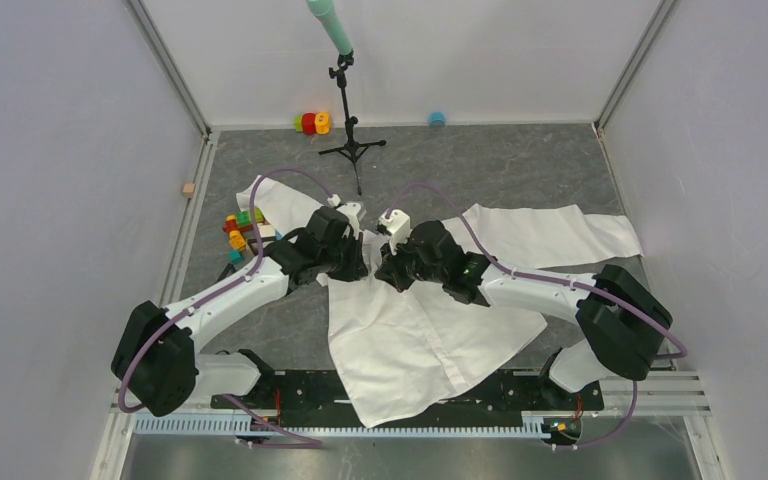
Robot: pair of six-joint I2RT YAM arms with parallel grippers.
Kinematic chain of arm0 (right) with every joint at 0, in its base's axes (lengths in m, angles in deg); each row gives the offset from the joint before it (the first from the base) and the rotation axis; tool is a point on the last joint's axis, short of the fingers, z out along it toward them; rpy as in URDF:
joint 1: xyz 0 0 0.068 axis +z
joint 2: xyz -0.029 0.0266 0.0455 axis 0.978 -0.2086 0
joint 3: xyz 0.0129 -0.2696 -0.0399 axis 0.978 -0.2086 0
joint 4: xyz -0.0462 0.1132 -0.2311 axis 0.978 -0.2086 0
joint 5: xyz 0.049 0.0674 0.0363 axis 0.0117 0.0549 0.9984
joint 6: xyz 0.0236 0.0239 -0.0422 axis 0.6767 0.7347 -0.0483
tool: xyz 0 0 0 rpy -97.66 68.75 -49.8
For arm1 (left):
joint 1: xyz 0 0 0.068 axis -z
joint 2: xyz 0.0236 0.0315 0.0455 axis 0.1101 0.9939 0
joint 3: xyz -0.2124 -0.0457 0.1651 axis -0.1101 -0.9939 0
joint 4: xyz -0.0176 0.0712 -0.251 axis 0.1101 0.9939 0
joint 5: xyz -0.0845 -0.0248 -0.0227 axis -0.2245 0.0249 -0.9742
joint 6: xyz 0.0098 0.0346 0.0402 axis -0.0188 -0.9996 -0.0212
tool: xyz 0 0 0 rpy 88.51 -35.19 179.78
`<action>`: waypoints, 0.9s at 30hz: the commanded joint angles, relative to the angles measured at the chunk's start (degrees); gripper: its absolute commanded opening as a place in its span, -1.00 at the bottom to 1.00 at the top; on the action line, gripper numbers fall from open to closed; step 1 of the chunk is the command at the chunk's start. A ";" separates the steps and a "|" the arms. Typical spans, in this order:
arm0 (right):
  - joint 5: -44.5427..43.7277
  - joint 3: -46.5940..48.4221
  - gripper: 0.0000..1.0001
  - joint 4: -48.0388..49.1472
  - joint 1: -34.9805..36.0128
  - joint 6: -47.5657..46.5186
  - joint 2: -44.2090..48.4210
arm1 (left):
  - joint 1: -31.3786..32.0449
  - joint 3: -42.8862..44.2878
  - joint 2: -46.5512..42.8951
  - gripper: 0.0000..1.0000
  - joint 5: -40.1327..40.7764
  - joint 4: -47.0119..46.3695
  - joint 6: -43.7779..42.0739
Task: Pin the brooch onto the clothing
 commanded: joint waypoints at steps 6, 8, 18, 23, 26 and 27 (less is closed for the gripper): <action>1.38 2.81 -1.00 1.09 0.62 0.37 -1.62 | 0.45 -2.03 -2.83 -0.95 -7.02 -6.70 2.15; 0.93 2.89 -1.00 0.70 0.59 0.46 -2.27 | 0.45 -2.77 -3.75 -0.95 -7.74 -7.97 2.89; -1.45 2.73 -1.00 -0.93 0.64 2.52 -4.46 | 0.39 -5.75 -8.85 -0.96 -7.48 -11.12 6.36; -2.10 2.59 -1.00 -1.48 0.61 3.21 -5.06 | 0.36 -6.38 -10.20 -0.96 -7.23 -11.56 7.45; -2.97 2.39 -1.00 -2.01 0.51 4.02 -5.35 | 0.27 -6.68 -11.27 -0.96 -7.16 -12.17 8.20; -2.99 2.30 -1.00 -2.05 0.51 4.26 -5.39 | 0.23 -6.85 -11.57 -0.95 -7.20 -12.31 8.49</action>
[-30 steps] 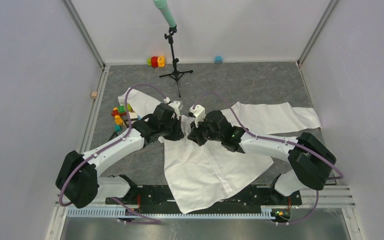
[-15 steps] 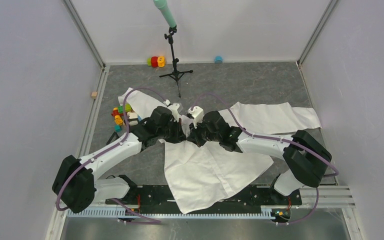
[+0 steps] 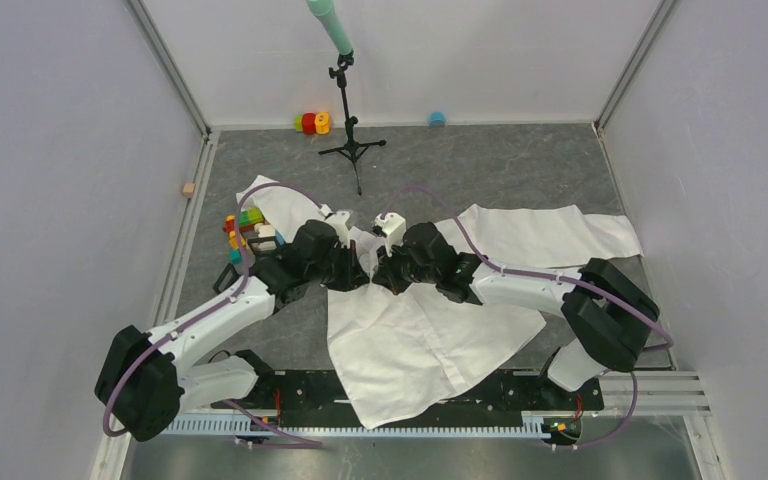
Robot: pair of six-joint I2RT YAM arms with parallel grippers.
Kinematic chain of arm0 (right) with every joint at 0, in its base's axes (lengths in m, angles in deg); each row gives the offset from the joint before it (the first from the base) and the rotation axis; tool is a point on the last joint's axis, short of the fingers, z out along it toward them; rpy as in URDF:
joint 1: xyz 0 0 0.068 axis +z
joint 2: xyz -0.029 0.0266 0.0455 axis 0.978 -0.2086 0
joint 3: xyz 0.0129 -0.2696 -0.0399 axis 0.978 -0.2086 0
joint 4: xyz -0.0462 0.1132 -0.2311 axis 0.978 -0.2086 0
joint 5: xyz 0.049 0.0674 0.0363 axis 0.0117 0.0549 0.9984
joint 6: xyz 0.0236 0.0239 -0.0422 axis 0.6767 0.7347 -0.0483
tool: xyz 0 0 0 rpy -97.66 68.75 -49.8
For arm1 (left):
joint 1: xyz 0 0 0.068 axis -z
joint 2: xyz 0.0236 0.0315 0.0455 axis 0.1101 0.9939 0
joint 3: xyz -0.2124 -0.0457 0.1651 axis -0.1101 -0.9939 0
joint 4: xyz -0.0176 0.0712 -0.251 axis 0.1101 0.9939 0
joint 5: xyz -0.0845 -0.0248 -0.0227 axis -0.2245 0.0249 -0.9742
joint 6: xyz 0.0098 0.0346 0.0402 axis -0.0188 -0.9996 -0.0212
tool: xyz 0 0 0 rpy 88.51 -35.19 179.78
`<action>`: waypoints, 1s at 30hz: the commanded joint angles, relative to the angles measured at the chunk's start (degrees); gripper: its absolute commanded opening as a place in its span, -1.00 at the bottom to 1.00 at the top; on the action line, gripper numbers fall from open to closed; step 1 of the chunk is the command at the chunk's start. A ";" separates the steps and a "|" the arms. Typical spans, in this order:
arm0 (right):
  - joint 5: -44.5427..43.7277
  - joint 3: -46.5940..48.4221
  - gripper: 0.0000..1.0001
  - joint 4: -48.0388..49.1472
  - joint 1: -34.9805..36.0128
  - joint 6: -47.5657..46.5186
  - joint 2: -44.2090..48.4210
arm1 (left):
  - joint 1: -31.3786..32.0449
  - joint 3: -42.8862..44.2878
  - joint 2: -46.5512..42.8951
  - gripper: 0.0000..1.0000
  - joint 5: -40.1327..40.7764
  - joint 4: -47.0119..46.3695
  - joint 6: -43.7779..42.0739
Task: Pin the brooch onto the clothing
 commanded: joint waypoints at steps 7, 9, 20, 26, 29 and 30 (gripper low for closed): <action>-2.75 1.08 -1.00 -1.78 0.09 2.64 -2.22 | -0.40 -1.40 -4.81 -0.96 -4.72 -10.19 6.39; -2.85 1.08 -1.00 -1.90 0.07 2.83 -2.40 | -0.66 -2.02 -5.04 -0.95 -5.33 -11.08 7.06; -2.37 0.99 -1.00 -2.26 -0.11 3.43 -2.62 | -3.58 -4.44 -6.13 -0.95 -9.59 -15.83 10.90; -1.33 1.78 -0.74 -3.80 -0.11 2.89 0.08 | -6.90 -6.14 -6.13 -0.96 -13.21 -18.26 11.21; -1.60 2.04 -0.42 -5.66 -0.11 1.44 4.13 | -9.25 -6.00 -5.96 -0.96 -16.65 -18.27 10.20; -1.85 2.20 -0.33 -6.50 -0.10 0.85 5.29 | -9.87 -6.01 -5.96 -0.96 -17.58 -18.33 9.59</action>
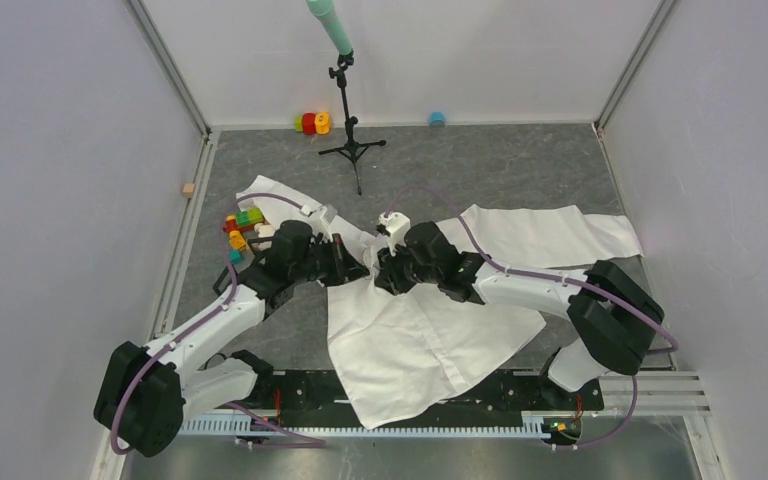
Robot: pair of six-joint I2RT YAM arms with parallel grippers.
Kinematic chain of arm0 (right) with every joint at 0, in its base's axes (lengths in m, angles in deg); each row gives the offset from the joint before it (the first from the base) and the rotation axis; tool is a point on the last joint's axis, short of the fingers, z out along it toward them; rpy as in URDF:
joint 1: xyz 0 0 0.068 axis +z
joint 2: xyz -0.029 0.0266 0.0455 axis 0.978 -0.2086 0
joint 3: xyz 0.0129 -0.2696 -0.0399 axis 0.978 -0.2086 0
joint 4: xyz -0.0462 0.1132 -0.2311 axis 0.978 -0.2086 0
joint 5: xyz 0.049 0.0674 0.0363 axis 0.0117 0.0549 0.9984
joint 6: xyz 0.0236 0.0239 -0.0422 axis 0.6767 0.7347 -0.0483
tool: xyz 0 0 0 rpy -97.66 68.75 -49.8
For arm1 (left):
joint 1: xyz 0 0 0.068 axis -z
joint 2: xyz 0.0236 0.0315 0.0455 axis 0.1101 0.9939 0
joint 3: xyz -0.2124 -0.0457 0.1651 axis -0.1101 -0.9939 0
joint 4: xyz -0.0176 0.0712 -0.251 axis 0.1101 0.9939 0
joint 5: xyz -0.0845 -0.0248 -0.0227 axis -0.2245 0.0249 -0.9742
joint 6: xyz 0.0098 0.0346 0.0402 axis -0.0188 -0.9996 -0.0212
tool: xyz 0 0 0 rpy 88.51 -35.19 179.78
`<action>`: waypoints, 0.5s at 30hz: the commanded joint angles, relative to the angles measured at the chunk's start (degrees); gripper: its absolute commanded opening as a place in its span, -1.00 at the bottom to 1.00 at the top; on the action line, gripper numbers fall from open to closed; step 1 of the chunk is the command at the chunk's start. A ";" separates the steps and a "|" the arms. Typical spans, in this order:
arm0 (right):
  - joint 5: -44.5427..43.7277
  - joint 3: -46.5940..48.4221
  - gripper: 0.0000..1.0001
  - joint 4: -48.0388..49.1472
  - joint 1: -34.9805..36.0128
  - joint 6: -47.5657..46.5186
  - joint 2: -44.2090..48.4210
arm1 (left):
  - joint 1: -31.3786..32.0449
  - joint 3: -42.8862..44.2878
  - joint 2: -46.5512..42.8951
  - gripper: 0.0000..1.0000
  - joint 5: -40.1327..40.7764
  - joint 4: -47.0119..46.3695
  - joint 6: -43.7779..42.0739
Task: Pin the brooch onto the clothing
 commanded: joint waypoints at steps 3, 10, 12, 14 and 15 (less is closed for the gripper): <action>-1.21 2.33 -0.05 -6.05 -0.12 -3.95 9.23 | -3.55 1.64 -1.76 -0.96 -10.61 -7.30 -1.03; -2.61 2.44 0.44 -6.81 -2.27 -7.13 16.08 | -4.48 2.14 -2.43 -0.96 -13.83 -6.42 -3.63; -2.36 2.53 0.58 -6.84 -3.11 -9.11 17.16 | -4.65 2.61 -2.96 -0.95 -15.09 -5.70 -5.11; 0.46 2.17 0.66 -5.82 -4.35 -12.11 18.27 | -4.67 4.13 -3.33 -0.96 -16.19 -2.30 -7.71; 1.95 1.75 0.70 -4.74 -5.71 -12.55 19.02 | -4.66 5.37 -3.35 -0.96 -16.60 -0.15 -9.19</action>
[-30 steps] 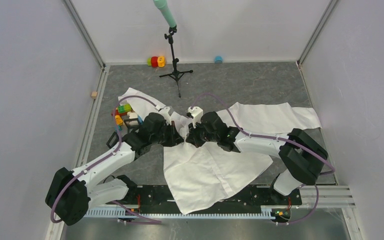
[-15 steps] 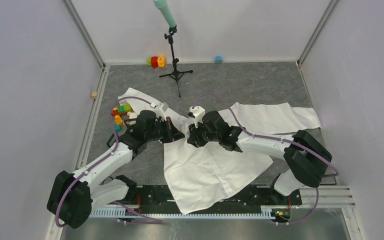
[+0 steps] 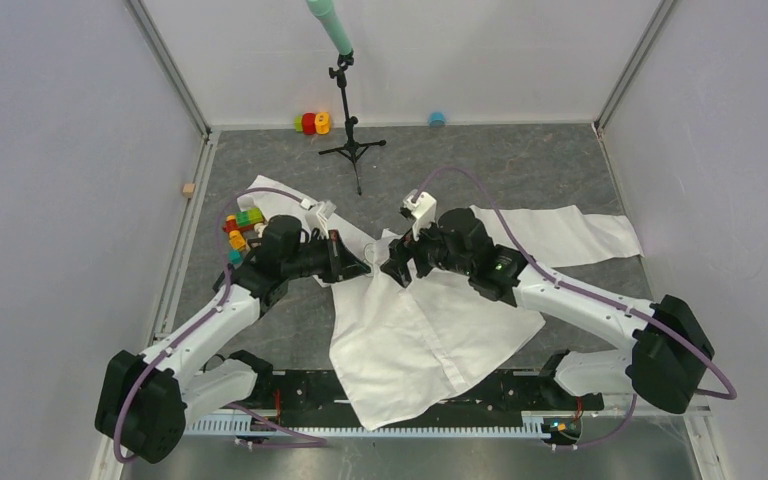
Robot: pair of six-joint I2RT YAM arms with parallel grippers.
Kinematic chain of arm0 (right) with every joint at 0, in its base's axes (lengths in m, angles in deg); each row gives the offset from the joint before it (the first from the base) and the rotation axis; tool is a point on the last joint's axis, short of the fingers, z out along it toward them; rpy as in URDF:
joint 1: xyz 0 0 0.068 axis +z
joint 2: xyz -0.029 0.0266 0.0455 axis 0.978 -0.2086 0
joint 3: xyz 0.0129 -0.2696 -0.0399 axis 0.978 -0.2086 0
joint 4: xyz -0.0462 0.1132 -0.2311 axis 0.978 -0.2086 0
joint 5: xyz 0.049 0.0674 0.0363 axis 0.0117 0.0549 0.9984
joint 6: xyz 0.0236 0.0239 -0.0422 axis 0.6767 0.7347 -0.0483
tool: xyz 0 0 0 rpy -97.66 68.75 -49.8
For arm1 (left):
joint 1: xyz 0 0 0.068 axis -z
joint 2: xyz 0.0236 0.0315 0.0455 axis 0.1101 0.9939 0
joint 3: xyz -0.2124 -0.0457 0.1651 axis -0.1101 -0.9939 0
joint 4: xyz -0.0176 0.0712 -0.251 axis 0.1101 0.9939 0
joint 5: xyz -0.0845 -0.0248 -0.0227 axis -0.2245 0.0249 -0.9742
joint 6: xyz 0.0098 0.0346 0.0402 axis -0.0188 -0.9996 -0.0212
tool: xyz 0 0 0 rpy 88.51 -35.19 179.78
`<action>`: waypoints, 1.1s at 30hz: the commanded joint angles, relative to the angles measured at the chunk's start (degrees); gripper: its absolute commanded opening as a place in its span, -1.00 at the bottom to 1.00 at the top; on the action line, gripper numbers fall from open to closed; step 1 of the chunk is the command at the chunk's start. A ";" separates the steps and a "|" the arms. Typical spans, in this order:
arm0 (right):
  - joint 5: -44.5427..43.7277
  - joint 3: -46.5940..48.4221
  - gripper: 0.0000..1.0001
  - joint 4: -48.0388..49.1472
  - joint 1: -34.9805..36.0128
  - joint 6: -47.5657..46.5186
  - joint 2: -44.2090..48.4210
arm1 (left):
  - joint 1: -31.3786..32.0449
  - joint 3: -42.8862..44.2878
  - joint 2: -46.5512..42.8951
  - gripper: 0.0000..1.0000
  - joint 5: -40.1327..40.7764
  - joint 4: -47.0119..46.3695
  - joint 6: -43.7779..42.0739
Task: Pin the brooch onto the clothing
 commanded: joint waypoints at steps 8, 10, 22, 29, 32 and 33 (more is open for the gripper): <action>21.09 -0.13 0.83 11.84 -9.94 -10.08 5.13 | -0.42 9.33 -2.36 -0.96 -7.32 10.46 -15.27; 23.25 -0.11 0.84 13.05 -10.25 -11.10 5.10 | -0.42 9.44 -2.44 -0.96 -8.31 10.04 -15.29; 29.56 -4.07 0.57 16.29 -10.34 -11.47 1.48 | -0.50 7.95 -4.35 -0.95 -12.23 4.58 -12.83; 28.68 -6.87 0.20 17.50 -9.56 -10.81 -0.73 | -1.20 6.76 -5.21 -0.96 -13.52 1.47 -10.78; 27.76 -7.62 -0.35 17.42 -8.81 -10.39 -1.58 | -1.56 6.31 -5.99 -0.96 -13.61 0.48 -10.18; 27.20 -7.89 -0.57 17.27 -8.63 -10.07 -1.81 | -1.71 6.20 -6.35 -0.96 -13.44 0.36 -10.13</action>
